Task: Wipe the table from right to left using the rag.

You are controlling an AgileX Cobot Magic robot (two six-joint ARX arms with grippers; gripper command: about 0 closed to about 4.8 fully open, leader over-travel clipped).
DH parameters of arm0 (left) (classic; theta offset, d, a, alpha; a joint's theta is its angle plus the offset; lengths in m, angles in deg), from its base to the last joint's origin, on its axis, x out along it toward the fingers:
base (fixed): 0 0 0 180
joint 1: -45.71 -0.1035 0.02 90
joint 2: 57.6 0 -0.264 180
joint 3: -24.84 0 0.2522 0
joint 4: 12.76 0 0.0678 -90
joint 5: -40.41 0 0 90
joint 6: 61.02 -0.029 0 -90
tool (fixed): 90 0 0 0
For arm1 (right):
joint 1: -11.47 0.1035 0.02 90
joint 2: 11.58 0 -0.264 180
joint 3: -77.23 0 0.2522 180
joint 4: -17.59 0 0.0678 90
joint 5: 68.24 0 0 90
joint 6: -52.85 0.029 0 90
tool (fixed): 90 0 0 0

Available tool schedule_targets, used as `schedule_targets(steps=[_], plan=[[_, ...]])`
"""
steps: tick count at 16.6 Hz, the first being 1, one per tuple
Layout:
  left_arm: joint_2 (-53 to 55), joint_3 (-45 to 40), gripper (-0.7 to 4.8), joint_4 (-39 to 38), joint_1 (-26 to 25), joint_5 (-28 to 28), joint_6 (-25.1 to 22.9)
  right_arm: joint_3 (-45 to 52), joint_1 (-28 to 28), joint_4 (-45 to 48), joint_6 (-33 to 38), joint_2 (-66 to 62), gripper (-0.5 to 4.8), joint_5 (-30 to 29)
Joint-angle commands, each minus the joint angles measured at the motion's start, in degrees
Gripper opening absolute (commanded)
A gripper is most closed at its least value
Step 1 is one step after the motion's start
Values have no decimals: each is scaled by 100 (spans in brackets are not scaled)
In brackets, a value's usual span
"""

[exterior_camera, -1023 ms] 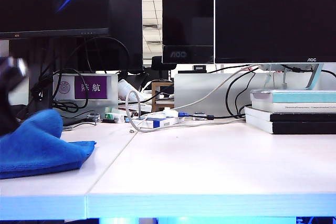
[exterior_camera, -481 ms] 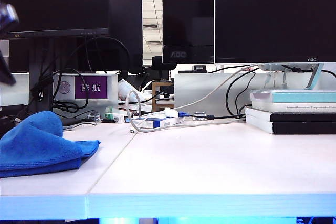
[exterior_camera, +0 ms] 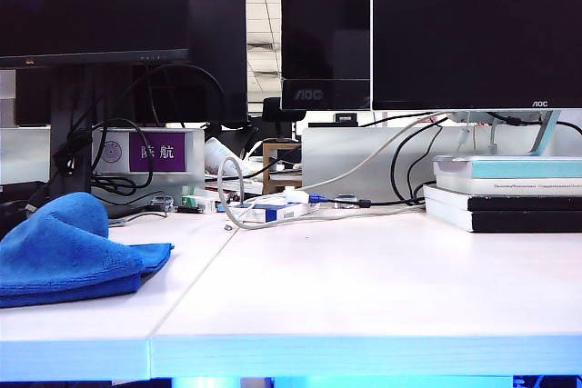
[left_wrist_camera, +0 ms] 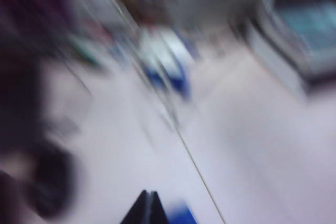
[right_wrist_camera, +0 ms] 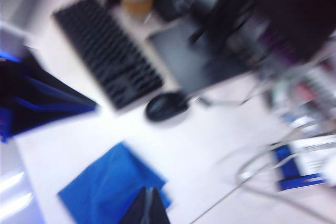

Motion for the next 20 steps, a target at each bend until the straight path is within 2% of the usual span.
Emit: schedule_targets(steps=[1,3,5,8,10,12,14,17,20], plan=[[-780,11,-5,623,289,879,240,-31,-2,219,-127,450,-5,455],[-1510,9,-5,481,315,1213,507,-31,-2,190,-433,800,-5,756],[-2046,7,-5,39,315,1552,605,-28,-2,157,-444,990,-5,855],[-2922,-26,-5,-852,315,1873,343,-26,-4,-269,-444,1058,-5,1038],[-3593,-345,-5,-1071,315,1980,304,98,0,-503,-398,1058,-5,1045],[-4127,-896,-5,-1051,315,2107,407,227,11,-551,-31,1058,-5,1043],[-4601,-1781,-5,-780,315,2216,654,431,13,-627,31,1060,-5,1043],[-4739,-2741,-5,-133,315,2503,673,485,46,-715,52,1060,-5,1040],[-4734,-3580,-5,337,315,3025,1174,485,107,-1005,59,1185,-5,1047]])
